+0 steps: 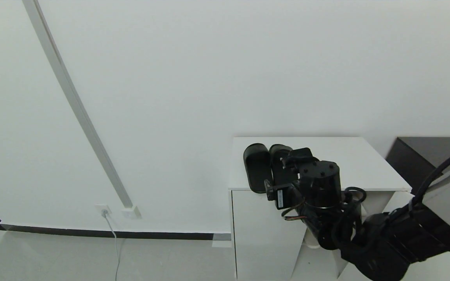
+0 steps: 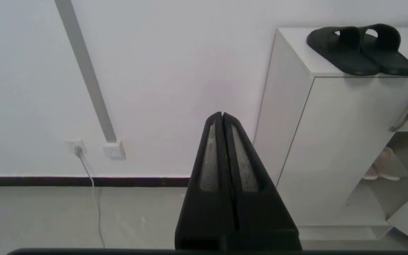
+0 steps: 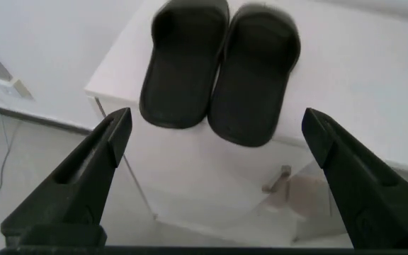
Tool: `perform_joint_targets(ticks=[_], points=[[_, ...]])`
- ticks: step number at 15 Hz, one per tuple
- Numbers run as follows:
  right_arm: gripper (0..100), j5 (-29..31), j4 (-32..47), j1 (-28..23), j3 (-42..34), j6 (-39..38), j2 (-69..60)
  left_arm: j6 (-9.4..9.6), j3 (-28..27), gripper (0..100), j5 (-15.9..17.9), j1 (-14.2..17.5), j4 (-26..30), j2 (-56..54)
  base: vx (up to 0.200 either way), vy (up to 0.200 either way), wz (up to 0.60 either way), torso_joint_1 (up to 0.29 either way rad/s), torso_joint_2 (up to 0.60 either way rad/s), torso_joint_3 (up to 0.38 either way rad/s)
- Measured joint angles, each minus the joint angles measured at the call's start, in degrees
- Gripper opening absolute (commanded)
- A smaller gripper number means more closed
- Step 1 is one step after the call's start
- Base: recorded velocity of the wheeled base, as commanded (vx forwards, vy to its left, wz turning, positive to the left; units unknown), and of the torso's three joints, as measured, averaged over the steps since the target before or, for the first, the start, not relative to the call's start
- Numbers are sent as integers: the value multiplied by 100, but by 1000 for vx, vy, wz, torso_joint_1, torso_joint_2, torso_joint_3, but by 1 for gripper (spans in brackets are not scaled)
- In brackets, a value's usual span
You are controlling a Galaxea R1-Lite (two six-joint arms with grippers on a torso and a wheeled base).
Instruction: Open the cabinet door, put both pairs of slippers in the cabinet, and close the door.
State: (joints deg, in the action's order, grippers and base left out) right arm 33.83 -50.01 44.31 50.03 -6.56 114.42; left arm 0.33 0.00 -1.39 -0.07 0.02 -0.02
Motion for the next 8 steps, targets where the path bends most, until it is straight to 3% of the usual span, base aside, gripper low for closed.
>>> perform_joint_targets(ticks=[3, 4, 8], points=[[100, -2, 1409, -22, 802, -870, 22, 0, 0, 0, 0, -2, 5, 2, 0, 0, 0, 9, -19, -9], [100, 0, 1556, -30, 958, -969, 24, -4, 0, 0, 2, -2, 7, 2, 0, 0, 0, 0, 0, 0], [100, 0, 1585, -38, 1083, -994, 62, -4, 0, 0, 9, -2, 7, 2, 200, 0, 0, 2, 2, 0]])
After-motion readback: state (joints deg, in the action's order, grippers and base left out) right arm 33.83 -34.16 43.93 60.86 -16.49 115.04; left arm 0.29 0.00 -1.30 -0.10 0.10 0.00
